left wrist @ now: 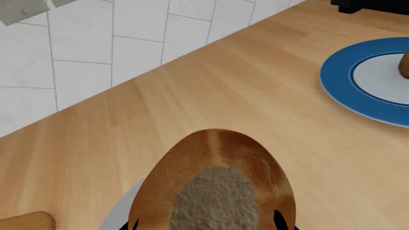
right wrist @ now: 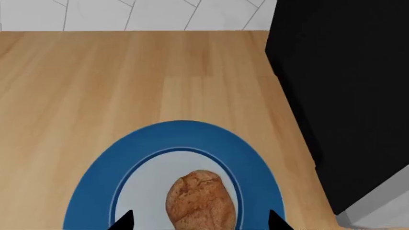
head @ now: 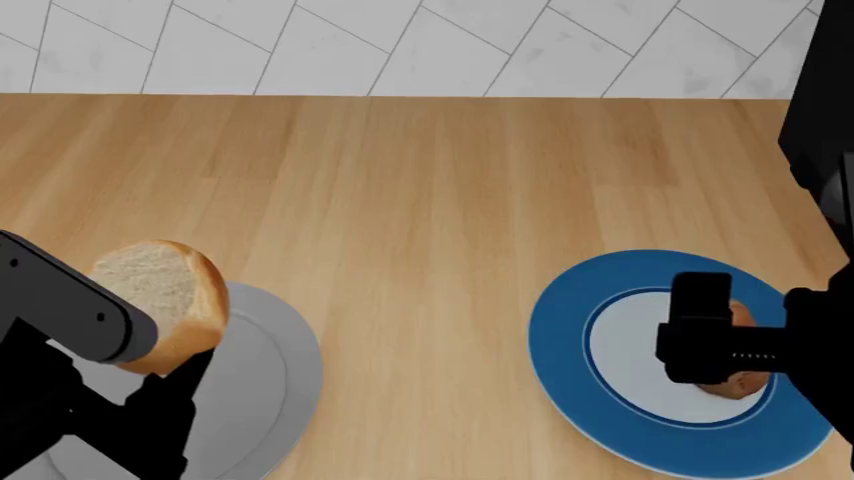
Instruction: Place all breads on the cutting board.
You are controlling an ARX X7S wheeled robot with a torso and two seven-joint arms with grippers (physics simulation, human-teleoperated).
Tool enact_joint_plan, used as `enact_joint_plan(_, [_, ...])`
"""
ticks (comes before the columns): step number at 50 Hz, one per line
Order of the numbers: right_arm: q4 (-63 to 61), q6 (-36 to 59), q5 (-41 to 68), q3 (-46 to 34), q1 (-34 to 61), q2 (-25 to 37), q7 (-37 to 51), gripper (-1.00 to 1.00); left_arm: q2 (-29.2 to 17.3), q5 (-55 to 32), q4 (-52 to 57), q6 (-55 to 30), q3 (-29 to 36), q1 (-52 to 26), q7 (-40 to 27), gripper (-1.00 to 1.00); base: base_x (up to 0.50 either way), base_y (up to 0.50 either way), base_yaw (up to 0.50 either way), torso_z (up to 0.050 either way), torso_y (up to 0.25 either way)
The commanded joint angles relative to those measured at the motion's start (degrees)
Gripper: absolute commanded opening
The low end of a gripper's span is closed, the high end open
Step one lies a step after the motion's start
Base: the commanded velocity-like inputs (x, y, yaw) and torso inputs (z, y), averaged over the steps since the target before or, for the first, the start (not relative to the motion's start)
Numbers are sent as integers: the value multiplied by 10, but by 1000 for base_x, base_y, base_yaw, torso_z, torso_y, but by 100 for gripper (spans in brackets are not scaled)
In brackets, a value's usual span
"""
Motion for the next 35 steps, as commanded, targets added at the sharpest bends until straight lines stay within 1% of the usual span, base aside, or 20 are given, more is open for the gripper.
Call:
enact_joint_plan(1, [19, -10, -37, 2, -1, -10, -29, 100, 14, -13, -3, 15, -14, -4, -5, -100, 0, 0, 0, 0, 0])
enact_joint_plan(15, [59, -18, -86, -31, 21, -20, -60, 100, 14, -24, -3, 18, -12, -6, -15, -100, 0, 0, 0, 0, 0])
enact_joint_plan(24, [82, -23, -109, -53, 31, -34, -80, 100, 3, -4, -1, 29, -13, 7, 9, -100, 0, 0, 0, 0, 0])
enact_joint_plan(35, [125, -42, -149, -77, 48, -45, -116, 100, 2, -6, -3, 29, -10, 2, 8, -100, 0, 0, 0, 0, 0])
